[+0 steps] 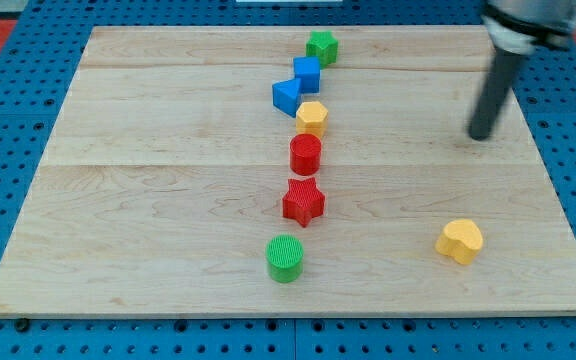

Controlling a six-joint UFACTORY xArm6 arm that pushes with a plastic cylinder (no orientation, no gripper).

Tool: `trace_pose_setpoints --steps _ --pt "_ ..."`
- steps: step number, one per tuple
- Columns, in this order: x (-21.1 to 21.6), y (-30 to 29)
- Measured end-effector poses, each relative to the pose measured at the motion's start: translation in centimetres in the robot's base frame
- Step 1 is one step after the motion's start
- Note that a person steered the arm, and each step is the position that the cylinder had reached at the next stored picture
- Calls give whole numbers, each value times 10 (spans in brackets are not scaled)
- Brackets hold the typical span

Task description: Move the yellow heart towards the top

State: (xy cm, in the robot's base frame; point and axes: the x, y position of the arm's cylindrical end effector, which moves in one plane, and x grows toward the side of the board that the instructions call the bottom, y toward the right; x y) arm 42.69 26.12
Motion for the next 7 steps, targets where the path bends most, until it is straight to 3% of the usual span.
trace_pose_setpoints --steps 1,2,3,6,7 --pt "88 29" --pt "136 29" --pt "180 -21" --pt "91 -114" --pt "132 -95"
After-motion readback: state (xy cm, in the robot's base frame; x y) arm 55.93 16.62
